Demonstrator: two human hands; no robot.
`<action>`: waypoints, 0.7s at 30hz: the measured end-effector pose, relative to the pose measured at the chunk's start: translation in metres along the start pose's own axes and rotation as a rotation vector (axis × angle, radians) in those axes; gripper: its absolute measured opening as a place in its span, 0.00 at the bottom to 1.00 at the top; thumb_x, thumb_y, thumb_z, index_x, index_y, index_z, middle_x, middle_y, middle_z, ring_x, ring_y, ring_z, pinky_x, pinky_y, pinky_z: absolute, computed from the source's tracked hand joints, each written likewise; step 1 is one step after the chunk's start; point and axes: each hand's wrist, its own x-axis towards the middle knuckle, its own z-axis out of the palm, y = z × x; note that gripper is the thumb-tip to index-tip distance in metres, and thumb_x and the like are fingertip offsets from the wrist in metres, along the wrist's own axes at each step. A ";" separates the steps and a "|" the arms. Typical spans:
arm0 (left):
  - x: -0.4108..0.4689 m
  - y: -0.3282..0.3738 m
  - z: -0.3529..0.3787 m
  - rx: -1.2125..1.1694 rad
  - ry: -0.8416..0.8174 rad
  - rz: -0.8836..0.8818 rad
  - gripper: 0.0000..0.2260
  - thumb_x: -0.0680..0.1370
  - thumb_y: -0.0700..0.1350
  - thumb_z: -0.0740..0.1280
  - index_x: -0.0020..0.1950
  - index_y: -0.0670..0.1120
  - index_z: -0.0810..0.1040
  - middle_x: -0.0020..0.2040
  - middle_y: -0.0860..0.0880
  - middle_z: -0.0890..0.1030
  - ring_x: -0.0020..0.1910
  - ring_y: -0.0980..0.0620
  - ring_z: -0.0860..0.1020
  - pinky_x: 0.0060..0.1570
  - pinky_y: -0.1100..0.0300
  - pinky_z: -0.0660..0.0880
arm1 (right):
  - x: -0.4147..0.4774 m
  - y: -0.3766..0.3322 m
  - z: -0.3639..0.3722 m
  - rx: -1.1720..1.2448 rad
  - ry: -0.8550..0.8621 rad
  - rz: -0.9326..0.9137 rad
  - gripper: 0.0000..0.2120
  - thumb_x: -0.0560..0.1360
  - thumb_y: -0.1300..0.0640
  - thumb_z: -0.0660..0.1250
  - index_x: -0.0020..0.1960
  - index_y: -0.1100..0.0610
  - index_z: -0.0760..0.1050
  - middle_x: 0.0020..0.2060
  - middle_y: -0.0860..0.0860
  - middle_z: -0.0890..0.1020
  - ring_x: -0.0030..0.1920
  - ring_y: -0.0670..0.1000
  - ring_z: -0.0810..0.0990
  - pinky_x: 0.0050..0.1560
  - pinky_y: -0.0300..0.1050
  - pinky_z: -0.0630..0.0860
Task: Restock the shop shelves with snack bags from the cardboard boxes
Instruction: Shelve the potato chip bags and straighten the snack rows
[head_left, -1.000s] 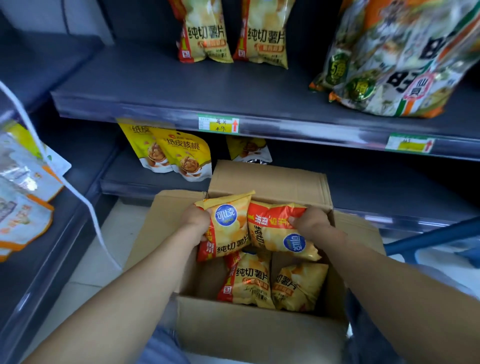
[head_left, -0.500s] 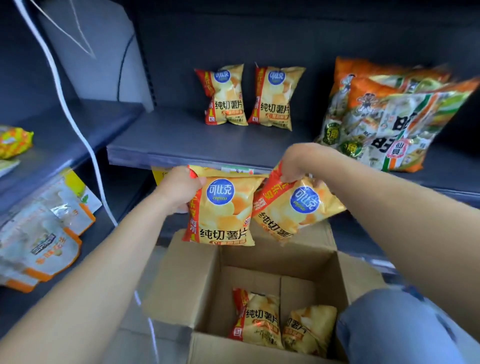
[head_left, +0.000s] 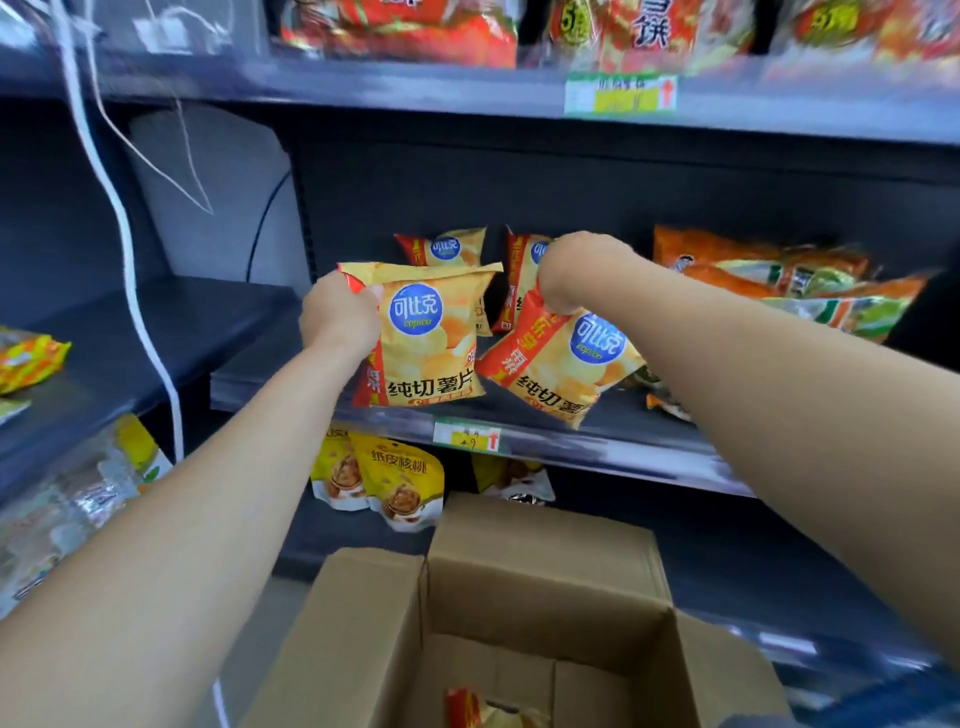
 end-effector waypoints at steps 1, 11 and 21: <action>0.005 0.001 0.005 0.028 0.001 -0.007 0.12 0.79 0.51 0.63 0.50 0.42 0.77 0.52 0.42 0.81 0.52 0.40 0.79 0.50 0.50 0.74 | 0.003 -0.002 0.001 0.005 0.000 -0.004 0.13 0.75 0.66 0.60 0.32 0.60 0.67 0.34 0.53 0.70 0.34 0.53 0.71 0.40 0.47 0.70; 0.049 0.011 0.052 0.054 0.059 -0.031 0.13 0.80 0.50 0.61 0.57 0.41 0.75 0.56 0.43 0.79 0.55 0.42 0.77 0.47 0.53 0.71 | 0.054 -0.010 0.011 0.044 0.029 0.004 0.05 0.73 0.67 0.58 0.41 0.62 0.72 0.38 0.53 0.74 0.38 0.54 0.74 0.40 0.47 0.72; 0.074 -0.006 0.094 -0.062 0.017 -0.069 0.13 0.82 0.50 0.58 0.56 0.41 0.72 0.55 0.42 0.79 0.53 0.43 0.79 0.46 0.53 0.74 | 0.089 -0.008 0.020 0.054 0.049 0.058 0.14 0.74 0.62 0.60 0.60 0.59 0.73 0.50 0.54 0.75 0.57 0.58 0.74 0.46 0.46 0.70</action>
